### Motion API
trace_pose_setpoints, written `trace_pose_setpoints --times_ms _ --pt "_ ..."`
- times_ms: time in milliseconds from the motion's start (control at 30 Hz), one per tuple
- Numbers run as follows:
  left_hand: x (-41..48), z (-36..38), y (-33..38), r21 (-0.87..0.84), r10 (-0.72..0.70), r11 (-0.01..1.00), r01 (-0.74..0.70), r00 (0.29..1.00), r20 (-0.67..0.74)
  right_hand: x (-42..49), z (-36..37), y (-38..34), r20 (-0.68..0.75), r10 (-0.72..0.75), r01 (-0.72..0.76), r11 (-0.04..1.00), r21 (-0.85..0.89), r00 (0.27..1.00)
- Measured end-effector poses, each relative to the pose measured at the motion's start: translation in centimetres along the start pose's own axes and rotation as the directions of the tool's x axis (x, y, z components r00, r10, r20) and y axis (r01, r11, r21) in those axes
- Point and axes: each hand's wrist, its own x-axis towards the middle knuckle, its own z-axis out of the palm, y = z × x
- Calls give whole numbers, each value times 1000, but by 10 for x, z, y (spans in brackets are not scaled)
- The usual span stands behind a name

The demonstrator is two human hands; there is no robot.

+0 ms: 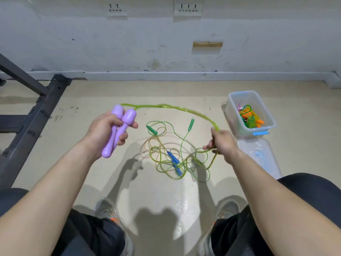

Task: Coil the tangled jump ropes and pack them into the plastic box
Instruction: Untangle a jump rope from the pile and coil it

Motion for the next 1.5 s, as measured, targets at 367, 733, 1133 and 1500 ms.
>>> trace_pose_setpoints --times_ms 367,733,1133,1500 --pt "2 29 -32 346 -130 935 79 984 126 -49 -11 -147 63 -395 336 845 415 916" --pt "-11 51 -28 359 -56 925 -126 888 457 -16 0 -50 210 -98 228 570 -789 973" --pt "-6 52 -25 441 -153 889 -118 833 531 -45 34 -60 744 -197 207 975 81 638" --pt "4 54 -37 370 -296 923 103 806 513 -73 45 -75 734 -162 403 900 -164 660"
